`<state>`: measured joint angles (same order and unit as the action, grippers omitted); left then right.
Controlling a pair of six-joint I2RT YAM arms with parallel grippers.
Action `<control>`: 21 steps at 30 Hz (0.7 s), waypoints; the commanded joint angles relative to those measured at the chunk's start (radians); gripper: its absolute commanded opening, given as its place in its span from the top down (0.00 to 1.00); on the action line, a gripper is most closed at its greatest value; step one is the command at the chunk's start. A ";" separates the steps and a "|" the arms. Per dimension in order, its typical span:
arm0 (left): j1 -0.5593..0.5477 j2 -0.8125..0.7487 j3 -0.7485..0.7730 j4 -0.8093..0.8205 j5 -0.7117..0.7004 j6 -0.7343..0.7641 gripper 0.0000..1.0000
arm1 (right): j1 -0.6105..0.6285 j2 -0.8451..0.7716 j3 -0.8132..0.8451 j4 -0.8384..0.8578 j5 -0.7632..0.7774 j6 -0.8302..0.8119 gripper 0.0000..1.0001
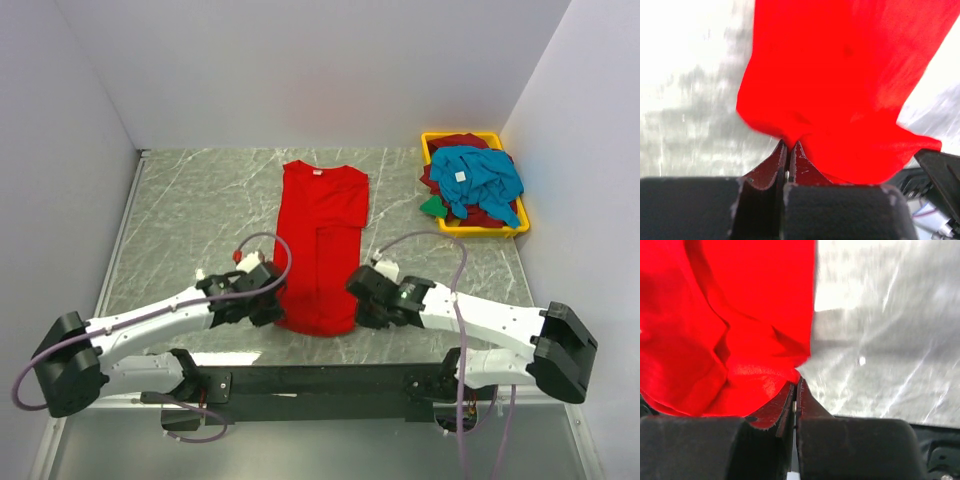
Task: Fold and stack the t-shirts
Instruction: Fold the tshirt
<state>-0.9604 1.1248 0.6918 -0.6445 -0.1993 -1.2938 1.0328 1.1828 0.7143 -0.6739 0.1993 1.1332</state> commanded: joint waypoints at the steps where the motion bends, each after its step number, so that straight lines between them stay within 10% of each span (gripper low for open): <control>1: 0.077 0.051 0.084 0.069 -0.008 0.117 1.00 | -0.079 0.046 0.100 0.017 0.006 -0.147 1.00; 21: 0.417 0.598 0.566 0.151 0.141 0.508 1.00 | -0.444 0.552 0.615 0.014 -0.110 -0.510 1.00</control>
<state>-0.5701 1.6814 1.1862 -0.5007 -0.0879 -0.8661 0.6243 1.6974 1.2480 -0.6495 0.1032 0.6781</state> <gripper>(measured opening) 0.025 0.043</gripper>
